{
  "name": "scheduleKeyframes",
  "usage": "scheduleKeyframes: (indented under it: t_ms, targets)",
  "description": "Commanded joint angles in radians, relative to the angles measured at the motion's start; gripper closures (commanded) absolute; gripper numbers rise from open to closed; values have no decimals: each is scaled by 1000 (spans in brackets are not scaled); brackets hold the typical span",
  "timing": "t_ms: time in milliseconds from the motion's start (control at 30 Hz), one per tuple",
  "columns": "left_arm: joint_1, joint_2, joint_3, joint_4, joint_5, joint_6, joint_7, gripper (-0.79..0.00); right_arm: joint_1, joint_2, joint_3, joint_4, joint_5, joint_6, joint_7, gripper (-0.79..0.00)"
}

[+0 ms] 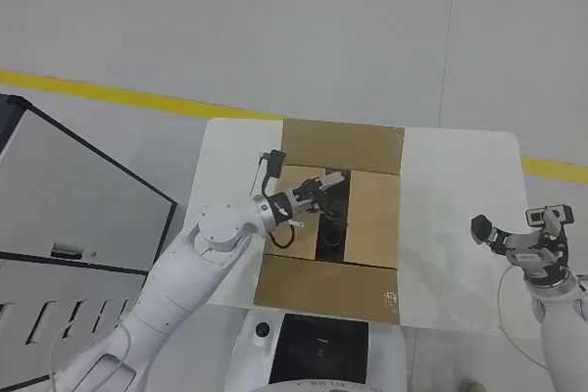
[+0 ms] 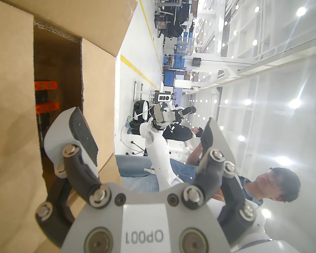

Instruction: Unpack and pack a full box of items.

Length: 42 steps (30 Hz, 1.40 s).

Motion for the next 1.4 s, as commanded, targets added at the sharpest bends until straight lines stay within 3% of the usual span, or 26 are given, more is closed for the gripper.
scheduleKeyframes:
  t_ms: [0, 333, 567, 1067, 1367]
  targets:
    - [-1, -3, 22, -1, 35, -19, 5, -785, 0, 0, 0, 0, 0, 0, 0, -785]
    - [-86, -50, 212, 72, 288, 17, 167, -785, -18, -3, 5, -33, -32, 3, -52, -785]
    - [-125, -67, 237, 133, 330, 28, 171, -785, -30, -4, 24, -21, -31, 3, -50, -785]
    - [-167, -124, 252, 71, -31, -21, 96, -785, -33, -9, 47, -15, -5, 7, -45, -785]
    - [-230, -198, 423, 173, -70, -66, 89, -785, -56, -6, 120, -9, 43, 24, -45, -785]
